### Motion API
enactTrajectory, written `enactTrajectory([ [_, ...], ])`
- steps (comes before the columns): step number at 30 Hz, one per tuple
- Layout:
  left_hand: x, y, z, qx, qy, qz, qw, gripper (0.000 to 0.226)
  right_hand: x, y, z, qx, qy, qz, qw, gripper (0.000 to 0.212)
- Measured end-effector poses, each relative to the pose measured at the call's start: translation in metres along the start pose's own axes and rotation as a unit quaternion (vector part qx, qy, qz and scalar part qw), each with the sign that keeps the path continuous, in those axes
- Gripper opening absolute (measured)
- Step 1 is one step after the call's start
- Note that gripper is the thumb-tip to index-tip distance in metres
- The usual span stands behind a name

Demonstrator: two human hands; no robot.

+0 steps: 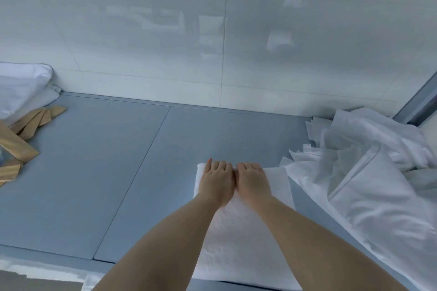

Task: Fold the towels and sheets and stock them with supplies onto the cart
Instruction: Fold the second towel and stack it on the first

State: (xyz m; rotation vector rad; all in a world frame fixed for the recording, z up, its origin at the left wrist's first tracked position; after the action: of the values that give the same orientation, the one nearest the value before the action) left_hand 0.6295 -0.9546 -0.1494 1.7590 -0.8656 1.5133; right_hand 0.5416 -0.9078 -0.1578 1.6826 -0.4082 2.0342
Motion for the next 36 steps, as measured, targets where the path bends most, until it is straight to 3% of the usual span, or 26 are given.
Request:
enactTrajectory([
  [3,0.000,0.001,0.001,-0.008,-0.003,-0.022,1.000,0.026,-0.001,-0.005,-0.001,0.009,-0.003,-0.015,1.000,0.026],
  [11,-0.015,-0.007,0.020,0.026,-0.001,-0.013,1.000,0.037,0.012,-0.023,-0.039,-0.017,-0.009,-0.078,0.997,0.030],
  [18,-0.008,-0.010,0.043,0.083,0.017,-0.003,0.996,0.041,0.020,-0.023,-0.089,-0.100,-0.088,-0.038,0.990,0.040],
  [20,0.000,-0.005,0.035,0.075,0.019,-0.022,0.997,0.039,0.023,-0.020,-0.076,-0.087,-0.091,-0.048,0.991,0.033],
  [23,0.006,0.001,-0.004,-0.009,-0.015,-0.053,0.998,0.029,0.016,-0.020,-0.023,-0.013,-0.029,-0.052,0.998,0.025],
  [27,-0.008,-0.011,-0.009,-0.016,0.002,-0.025,1.000,0.029,0.000,-0.034,-0.010,-0.007,0.017,-0.042,0.999,0.027],
  [30,-0.008,-0.019,0.023,0.025,0.027,0.002,0.999,0.036,0.009,-0.039,-0.048,-0.024,-0.034,-0.058,0.997,0.031],
  [33,-0.003,-0.023,0.052,0.083,0.020,0.032,0.996,0.041,0.021,-0.041,-0.093,-0.097,-0.056,-0.029,0.993,0.040],
  [36,0.005,-0.032,0.052,0.131,-0.093,-0.005,0.987,0.046,0.029,-0.058,-0.109,-0.154,0.065,-0.022,0.986,0.051],
])
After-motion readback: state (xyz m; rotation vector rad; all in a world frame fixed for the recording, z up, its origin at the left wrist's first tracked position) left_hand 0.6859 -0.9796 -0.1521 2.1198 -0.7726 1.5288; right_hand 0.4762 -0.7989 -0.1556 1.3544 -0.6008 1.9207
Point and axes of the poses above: each hand's wrist, its own y-axis towards the middle knuckle, its own x-axis out of the back of the hand, z = x × y, the point moved 5 cm from there along y, towards the middle knuckle, and after that the axes turned 6 degrees about -x, right-handed, at the moved point
